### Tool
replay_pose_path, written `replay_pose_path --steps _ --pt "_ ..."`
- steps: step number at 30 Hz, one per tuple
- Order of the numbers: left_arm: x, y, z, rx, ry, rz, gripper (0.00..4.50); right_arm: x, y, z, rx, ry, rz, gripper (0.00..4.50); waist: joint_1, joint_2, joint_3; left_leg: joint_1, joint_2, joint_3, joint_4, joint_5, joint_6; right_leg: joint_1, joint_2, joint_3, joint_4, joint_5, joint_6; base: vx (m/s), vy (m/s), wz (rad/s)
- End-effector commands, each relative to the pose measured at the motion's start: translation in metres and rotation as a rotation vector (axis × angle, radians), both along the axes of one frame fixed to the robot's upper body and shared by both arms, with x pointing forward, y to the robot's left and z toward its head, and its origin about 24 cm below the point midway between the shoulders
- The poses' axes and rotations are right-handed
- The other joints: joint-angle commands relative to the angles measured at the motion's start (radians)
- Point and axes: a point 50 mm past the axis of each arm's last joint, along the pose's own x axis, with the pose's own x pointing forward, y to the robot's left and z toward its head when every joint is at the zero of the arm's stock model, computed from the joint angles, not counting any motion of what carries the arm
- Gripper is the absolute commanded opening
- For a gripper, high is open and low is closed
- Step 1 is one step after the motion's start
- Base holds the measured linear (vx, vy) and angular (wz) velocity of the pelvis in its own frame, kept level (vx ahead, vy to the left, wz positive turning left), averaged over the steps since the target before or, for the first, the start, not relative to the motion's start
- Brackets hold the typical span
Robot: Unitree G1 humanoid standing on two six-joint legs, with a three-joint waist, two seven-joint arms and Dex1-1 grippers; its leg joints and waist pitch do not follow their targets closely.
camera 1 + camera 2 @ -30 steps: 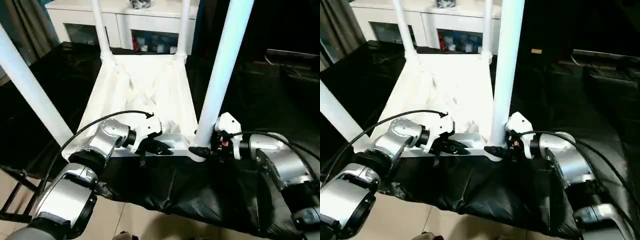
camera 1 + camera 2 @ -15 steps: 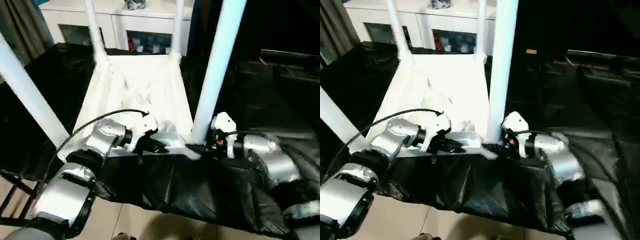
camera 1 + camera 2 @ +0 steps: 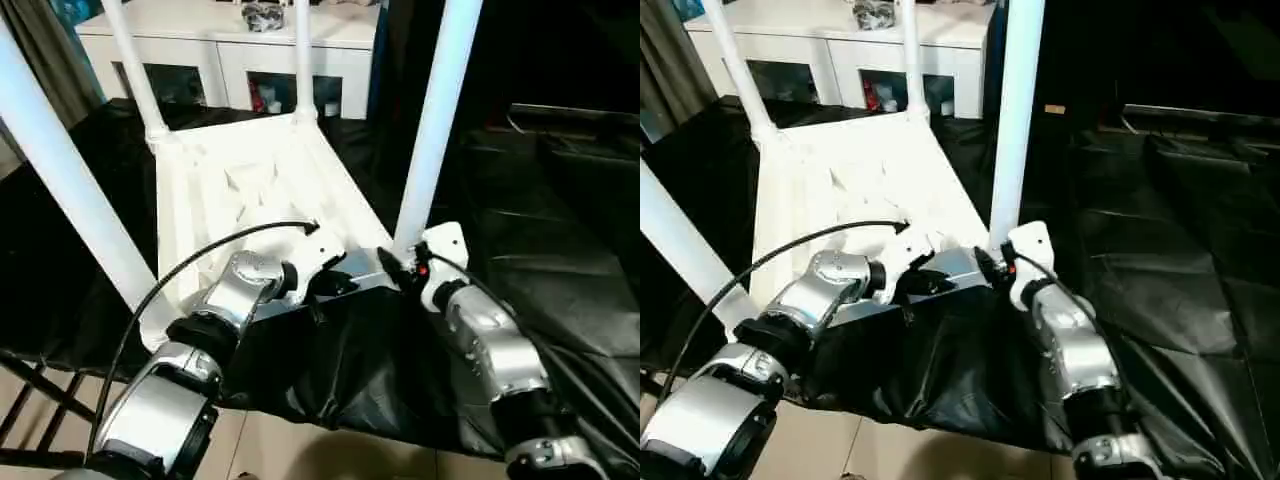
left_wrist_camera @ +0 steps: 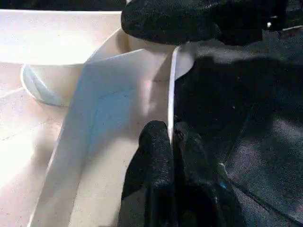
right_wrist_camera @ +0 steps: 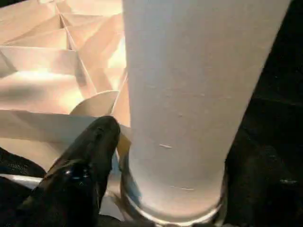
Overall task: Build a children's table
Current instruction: Rotate leg to tighten
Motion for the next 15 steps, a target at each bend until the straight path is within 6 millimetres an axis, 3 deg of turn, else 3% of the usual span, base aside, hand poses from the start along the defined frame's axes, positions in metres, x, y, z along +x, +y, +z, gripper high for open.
replay_pose_path --steps 1,5,7,9,10,12,13,15 --pt "-0.001 -0.011 0.008 -0.097 -0.031 -0.02 0.0 -0.01 0.035 0.004 0.077 -0.008 0.232 3.84 0.002 -0.014 -0.05 0.015 0.043 -0.034 -0.081 -0.387 0.026 0.028 -0.059 0.039 -0.1 -0.422 -0.161 0.0 0.0 0.0" --pt "-0.004 0.001 0.009 -0.114 -0.008 -0.086 0.0 -0.009 0.015 0.009 0.046 -0.021 0.323 4.1 0.006 -0.018 -0.055 0.006 0.043 -0.03 -0.077 -0.328 0.052 0.039 -0.061 0.04 -0.091 -0.343 -0.19 0.0 0.0 0.0" --pt "-0.01 0.017 0.011 -0.114 0.02 -0.203 0.0 -0.013 -0.004 0.012 -0.022 0.004 0.492 4.1 0.012 -0.025 -0.058 0.003 0.043 -0.026 -0.071 -0.282 0.077 0.045 -0.062 0.039 -0.086 -0.286 -0.212 0.0 0.0 0.0" --pt "-0.01 0.02 0.012 -0.117 0.026 -0.223 0.0 -0.014 -0.008 0.013 -0.034 0.013 0.527 4.1 0.017 -0.018 -0.059 0.003 0.048 -0.022 -0.068 -0.241 0.095 0.041 -0.059 0.039 -0.078 -0.227 -0.232 0.0 0.0 0.0" --pt "-0.011 0.025 0.014 -0.115 0.04 -0.253 0.0 -0.016 -0.012 0.014 -0.047 0.033 0.597 4.1 0.019 -0.023 -0.062 0.002 0.047 -0.02 -0.065 -0.216 0.102 0.043 -0.058 0.038 -0.071 -0.192 -0.246 0.0 0.0 0.0" --pt "-0.012 0.028 0.015 -0.11 0.046 -0.276 0.0 -0.018 -0.015 0.015 -0.057 0.045 0.643 4.1 0.031 -0.02 -0.066 0.001 0.05 -0.019 -0.062 -0.172 0.119 0.044 -0.057 0.036 -0.062 -0.13 -0.265 0.0 0.0 0.0" --pt "-0.012 0.032 0.016 -0.105 0.059 -0.3 0.0 -0.019 -0.019 0.016 -0.077 0.064 0.704 4.1 0.035 -0.024 -0.066 0.001 0.052 -0.017 -0.061 -0.163 0.125 0.043 -0.056 0.035 -0.058 -0.103 -0.276 0.0 0.0 0.0" --pt "-0.013 0.038 0.018 -0.091 0.061 -0.34 0.0 -0.021 -0.024 0.017 -0.112 0.087 0.782 4.1 0.042 -0.019 -0.064 0.003 0.054 -0.018 -0.061 -0.171 0.128 0.041 -0.058 0.035 -0.057 -0.106 -0.284 0.0 0.0 0.0"
